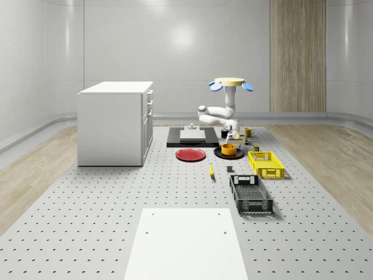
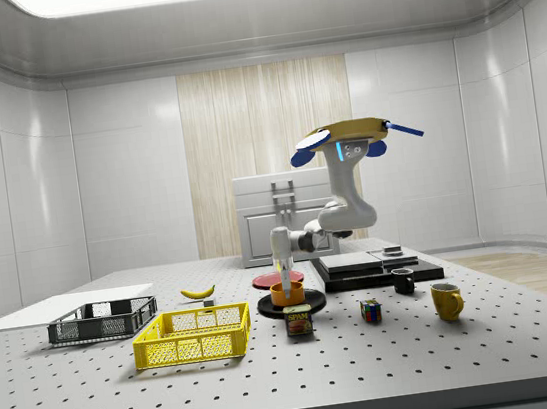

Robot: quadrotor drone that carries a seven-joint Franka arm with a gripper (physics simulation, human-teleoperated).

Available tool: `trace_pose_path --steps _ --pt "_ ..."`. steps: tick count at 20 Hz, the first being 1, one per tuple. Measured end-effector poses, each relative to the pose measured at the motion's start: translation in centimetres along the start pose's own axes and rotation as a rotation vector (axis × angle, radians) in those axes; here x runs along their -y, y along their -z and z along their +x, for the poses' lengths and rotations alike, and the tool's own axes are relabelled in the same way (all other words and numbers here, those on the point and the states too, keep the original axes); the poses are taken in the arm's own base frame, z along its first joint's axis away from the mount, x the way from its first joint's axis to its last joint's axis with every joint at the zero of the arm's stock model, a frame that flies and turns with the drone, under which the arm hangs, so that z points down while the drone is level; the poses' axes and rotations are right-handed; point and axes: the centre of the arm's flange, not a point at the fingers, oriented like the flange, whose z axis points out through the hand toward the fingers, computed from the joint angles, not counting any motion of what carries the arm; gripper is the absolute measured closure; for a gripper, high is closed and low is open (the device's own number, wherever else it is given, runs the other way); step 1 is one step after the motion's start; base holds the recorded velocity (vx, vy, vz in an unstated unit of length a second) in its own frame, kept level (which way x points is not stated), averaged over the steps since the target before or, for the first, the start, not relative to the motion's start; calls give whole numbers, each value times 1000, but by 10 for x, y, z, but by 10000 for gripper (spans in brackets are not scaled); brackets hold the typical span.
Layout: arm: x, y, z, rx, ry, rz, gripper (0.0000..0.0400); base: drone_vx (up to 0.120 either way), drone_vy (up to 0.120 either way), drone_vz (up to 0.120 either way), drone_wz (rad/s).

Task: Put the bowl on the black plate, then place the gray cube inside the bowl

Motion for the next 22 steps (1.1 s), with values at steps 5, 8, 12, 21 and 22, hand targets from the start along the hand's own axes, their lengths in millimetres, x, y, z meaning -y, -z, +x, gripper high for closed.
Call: trace_pose_path --steps 5,8,12,21,22 --pt "0 7 0 0 0 0 9 80 -80 104 0" --pt "0 9 0 0 0 0 4 120 -120 0 0" --pt "0 10 0 0 0 0 2 120 -120 0 0" --pt "0 10 0 0 0 0 0 120 -111 -53 0" --pt "0 10 0 0 0 0 0 120 0 0 0"
